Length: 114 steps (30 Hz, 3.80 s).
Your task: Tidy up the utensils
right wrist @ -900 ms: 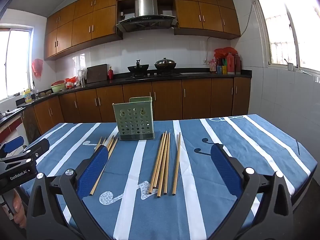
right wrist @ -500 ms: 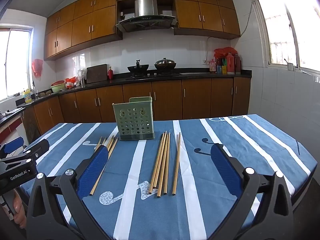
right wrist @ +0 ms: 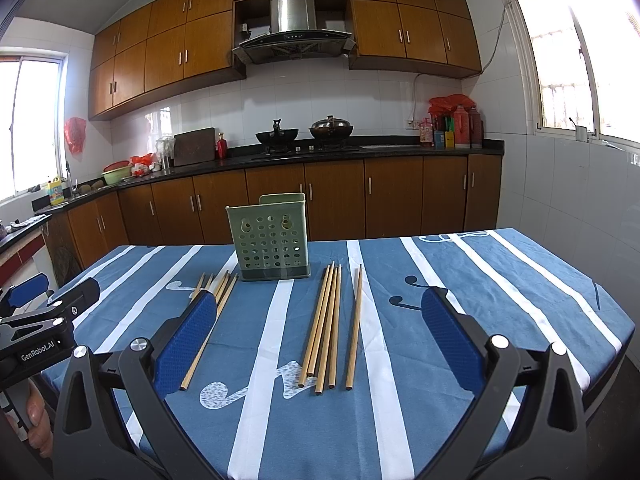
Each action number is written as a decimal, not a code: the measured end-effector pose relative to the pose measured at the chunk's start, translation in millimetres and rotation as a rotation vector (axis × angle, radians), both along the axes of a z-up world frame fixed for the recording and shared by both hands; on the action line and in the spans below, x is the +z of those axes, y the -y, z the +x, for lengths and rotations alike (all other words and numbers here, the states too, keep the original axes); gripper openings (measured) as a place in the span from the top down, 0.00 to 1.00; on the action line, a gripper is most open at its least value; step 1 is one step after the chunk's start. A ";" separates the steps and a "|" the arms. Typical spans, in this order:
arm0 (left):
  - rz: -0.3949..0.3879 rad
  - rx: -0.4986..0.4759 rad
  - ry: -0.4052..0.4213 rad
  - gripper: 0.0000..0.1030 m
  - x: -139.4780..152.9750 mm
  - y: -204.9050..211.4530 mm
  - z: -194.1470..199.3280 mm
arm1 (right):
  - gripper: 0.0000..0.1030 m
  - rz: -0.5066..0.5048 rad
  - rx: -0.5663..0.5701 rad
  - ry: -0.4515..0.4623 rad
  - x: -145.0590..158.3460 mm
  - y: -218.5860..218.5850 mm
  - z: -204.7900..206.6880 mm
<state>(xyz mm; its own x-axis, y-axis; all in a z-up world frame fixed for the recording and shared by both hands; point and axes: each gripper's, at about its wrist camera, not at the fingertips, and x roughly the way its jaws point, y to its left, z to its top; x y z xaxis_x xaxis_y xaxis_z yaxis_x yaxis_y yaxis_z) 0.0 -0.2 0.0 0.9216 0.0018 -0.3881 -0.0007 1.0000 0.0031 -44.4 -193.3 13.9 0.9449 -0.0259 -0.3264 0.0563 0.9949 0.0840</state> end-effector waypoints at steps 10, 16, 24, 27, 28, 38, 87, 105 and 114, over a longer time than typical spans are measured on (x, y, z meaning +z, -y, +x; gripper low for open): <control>-0.001 0.000 0.000 0.04 0.0 -0.2 0.0 | 0.02 0.000 0.000 0.000 -0.5 -0.3 0.1; -0.001 0.000 0.000 0.04 0.0 -0.1 0.0 | 0.02 0.000 0.000 0.000 -0.6 -0.3 0.1; -0.002 0.000 0.000 0.04 0.0 -0.2 0.0 | 0.02 -0.001 0.000 0.000 -0.6 -0.5 0.1; -0.002 0.000 0.000 0.04 0.0 -0.2 0.0 | 0.02 0.000 0.000 0.000 -0.7 -0.5 0.2; -0.002 0.000 0.000 0.04 0.0 -0.2 0.0 | 0.02 0.000 0.000 0.000 -0.8 -0.6 0.3; -0.002 0.000 -0.002 0.04 0.0 -0.2 0.0 | 0.02 0.000 0.000 -0.001 -0.8 -1.0 0.5; -0.037 0.024 -0.192 0.04 -44.2 -18.9 63.6 | 0.59 0.100 -0.044 -0.382 -59.1 38.7 110.1; -0.052 -0.067 -0.500 0.71 -100.6 -11.7 154.8 | 0.92 0.090 -0.055 -0.569 -109.7 48.7 158.8; -0.056 -0.055 -0.539 0.92 -106.7 -19.5 183.4 | 0.92 0.064 -0.046 -0.574 -107.9 54.1 179.2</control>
